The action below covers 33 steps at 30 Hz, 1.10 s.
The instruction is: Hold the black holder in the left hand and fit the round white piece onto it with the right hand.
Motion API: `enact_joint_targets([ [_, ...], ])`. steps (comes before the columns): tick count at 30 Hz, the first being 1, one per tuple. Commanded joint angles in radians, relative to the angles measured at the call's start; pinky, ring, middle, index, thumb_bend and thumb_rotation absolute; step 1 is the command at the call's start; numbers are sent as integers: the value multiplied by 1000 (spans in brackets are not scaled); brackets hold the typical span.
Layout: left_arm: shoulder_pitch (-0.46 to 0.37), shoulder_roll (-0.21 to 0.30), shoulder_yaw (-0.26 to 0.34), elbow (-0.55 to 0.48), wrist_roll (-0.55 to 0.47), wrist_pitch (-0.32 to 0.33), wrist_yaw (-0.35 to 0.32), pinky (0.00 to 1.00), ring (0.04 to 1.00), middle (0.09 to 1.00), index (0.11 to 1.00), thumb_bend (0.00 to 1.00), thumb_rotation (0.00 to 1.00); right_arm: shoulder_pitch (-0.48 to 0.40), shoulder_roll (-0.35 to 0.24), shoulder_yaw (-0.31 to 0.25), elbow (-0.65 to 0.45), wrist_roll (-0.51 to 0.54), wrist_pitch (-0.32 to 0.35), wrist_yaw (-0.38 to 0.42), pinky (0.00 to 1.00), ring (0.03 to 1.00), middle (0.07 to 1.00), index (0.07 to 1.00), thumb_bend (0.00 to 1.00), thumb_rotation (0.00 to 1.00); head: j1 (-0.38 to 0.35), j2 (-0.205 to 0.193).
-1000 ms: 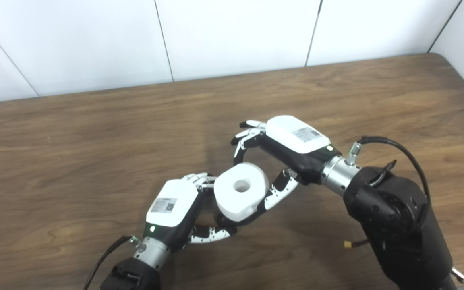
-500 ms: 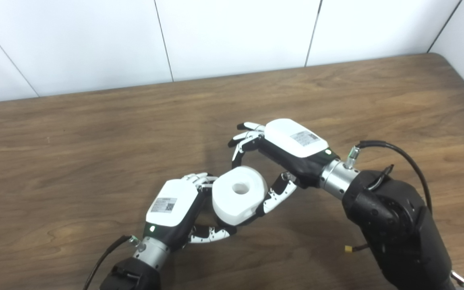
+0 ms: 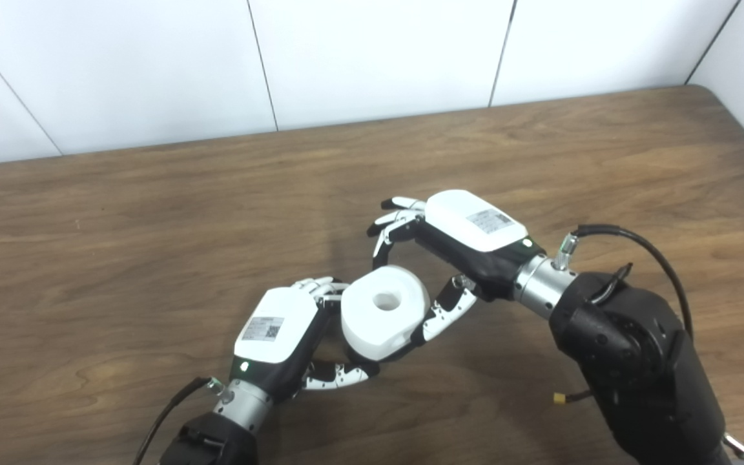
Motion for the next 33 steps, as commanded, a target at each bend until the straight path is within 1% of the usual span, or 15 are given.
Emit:
enact_joint_targets([
  [1,-3,5,-4,1,1,-2,-13,840,852,794,486,518,55,-45,5,-24,-47,20,22,-3,780,931,811,481,523,137,0,-1],
  [5,-4,5,-6,4,7,-3,-10,833,846,790,486,518,55,-61,11,-42,-62,47,42,-5,749,916,806,480,523,138,0,-1],
  [8,-3,4,-6,4,9,0,-12,833,845,789,486,519,54,-69,11,-49,-75,62,60,2,744,916,805,481,523,139,2,0],
  [12,-5,5,-8,5,13,-1,-13,835,845,788,486,519,54,-79,6,-49,-92,68,87,16,750,920,808,481,523,141,2,0],
  [18,-6,6,-7,6,18,-1,-11,829,843,787,486,519,55,-96,-6,-47,-104,67,104,29,752,915,803,481,523,141,-2,5],
  [28,-7,7,-4,-2,13,4,-23,838,850,790,486,519,55,-103,-37,-49,-99,66,100,47,754,920,807,482,524,137,-4,12],
  [33,-8,7,-3,0,10,0,-19,834,848,790,486,519,55,-95,-48,-46,-92,60,98,42,757,928,806,482,524,136,-6,15],
])
